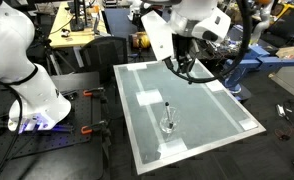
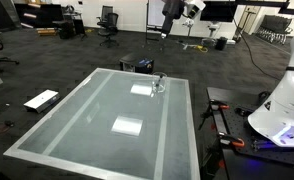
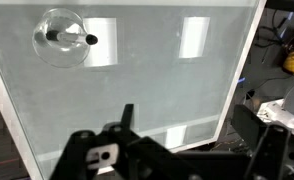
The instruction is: Put the marker in the glass then put it back on the table
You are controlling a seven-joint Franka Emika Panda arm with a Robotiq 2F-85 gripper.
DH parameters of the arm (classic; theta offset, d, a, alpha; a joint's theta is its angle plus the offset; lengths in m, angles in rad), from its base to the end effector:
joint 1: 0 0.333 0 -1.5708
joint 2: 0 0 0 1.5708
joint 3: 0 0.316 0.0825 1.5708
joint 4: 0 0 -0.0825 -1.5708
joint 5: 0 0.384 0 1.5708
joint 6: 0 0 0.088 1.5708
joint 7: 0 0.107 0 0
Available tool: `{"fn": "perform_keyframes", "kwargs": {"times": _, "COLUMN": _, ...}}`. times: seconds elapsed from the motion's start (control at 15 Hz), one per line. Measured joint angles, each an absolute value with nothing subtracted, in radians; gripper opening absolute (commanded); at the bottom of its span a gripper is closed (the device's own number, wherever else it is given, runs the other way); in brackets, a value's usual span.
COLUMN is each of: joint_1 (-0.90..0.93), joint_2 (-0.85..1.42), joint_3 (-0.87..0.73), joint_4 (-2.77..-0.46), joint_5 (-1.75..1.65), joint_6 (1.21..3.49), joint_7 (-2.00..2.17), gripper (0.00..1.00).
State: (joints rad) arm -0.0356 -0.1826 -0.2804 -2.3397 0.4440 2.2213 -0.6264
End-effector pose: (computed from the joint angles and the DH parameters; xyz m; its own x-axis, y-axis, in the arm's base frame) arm 0.4658 -0.1399 0.4136 0.9728 0.0096 0.2314 0.0873 -0.9408 -0.3276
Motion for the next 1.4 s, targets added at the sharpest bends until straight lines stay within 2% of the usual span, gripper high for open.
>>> {"fn": "perform_keyframes", "kwargs": {"times": 0.6, "joint_1": -0.105, "joint_2": -0.089, "joint_3": -0.298, "joint_4": -2.272, "joint_5": 0.537, "joint_6": 2.144, "joint_7": -1.006, "gripper": 1.00}}
{"fn": "perform_keyframes", "kwargs": {"times": 1.13, "joint_1": -0.115, "joint_2": -0.080, "joint_3": -0.298, "joint_4": -2.262, "joint_5": 0.538, "joint_6": 2.131, "joint_7": -1.023, "gripper": 1.00}}
{"fn": "perform_keyframes", "kwargs": {"times": 1.4, "joint_1": -0.119, "joint_2": -0.064, "joint_3": -0.296, "joint_4": -2.264, "joint_5": 0.664, "joint_6": 2.132, "joint_7": -1.168, "gripper": 1.00}}
